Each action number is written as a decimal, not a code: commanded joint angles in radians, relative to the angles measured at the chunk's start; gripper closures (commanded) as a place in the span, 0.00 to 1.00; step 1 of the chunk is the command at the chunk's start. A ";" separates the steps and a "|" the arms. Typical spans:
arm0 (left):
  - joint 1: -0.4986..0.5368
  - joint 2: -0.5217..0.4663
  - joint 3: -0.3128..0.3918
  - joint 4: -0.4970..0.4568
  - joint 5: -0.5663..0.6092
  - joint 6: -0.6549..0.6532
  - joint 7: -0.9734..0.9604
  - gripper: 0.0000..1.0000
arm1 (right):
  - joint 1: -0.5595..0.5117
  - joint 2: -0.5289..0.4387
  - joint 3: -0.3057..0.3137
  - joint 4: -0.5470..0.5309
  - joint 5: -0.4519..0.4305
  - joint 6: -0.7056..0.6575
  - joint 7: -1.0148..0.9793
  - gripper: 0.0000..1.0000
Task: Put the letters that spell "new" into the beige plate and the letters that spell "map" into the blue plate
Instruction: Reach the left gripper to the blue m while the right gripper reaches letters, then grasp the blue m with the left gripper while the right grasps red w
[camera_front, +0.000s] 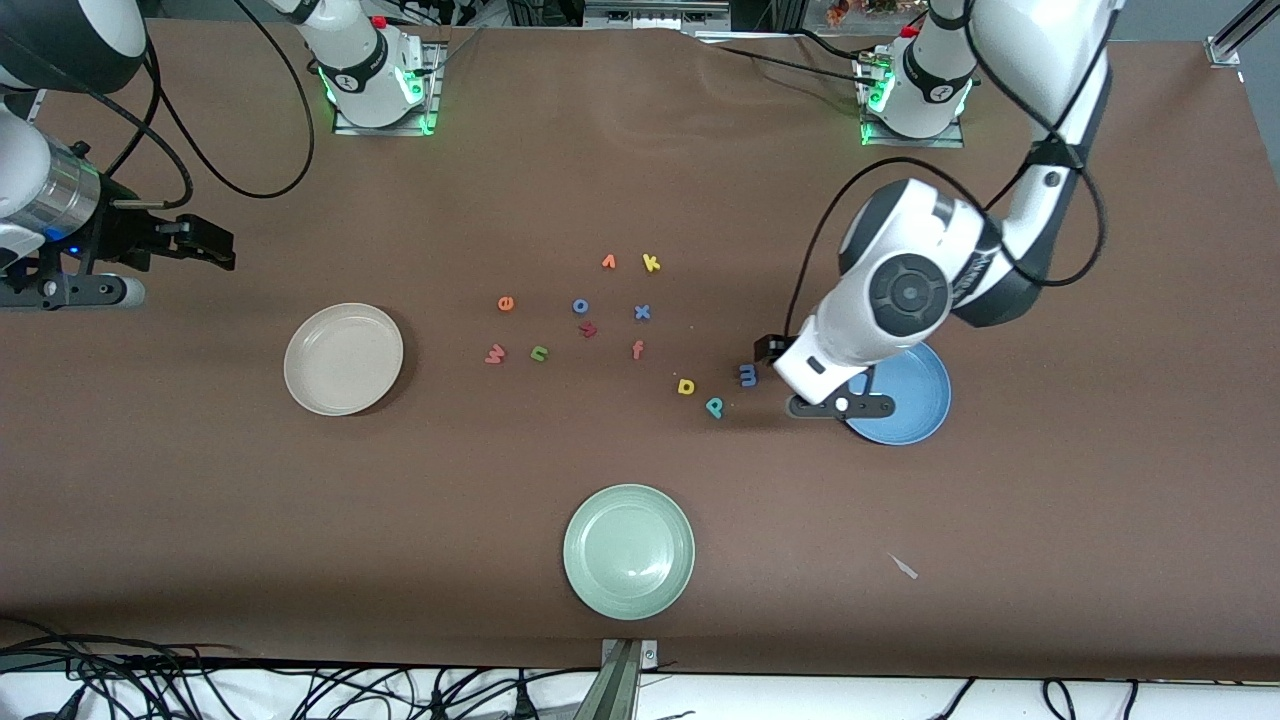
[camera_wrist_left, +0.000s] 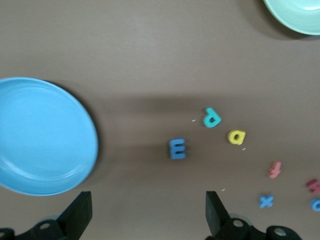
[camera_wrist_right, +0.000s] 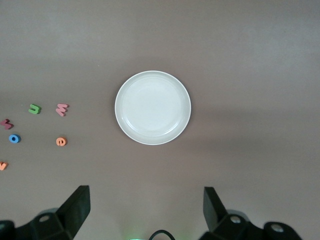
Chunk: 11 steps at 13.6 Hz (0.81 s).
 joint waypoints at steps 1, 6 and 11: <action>-0.033 0.065 0.007 0.036 -0.015 0.031 -0.081 0.00 | 0.006 0.002 0.011 -0.007 -0.002 -0.001 0.003 0.00; -0.065 0.111 0.012 0.021 0.058 0.106 -0.074 0.01 | 0.059 0.054 0.067 -0.004 -0.004 0.011 -0.023 0.00; -0.067 0.170 0.007 0.012 0.144 0.192 0.064 0.10 | 0.118 0.123 0.067 -0.037 0.027 0.102 0.080 0.00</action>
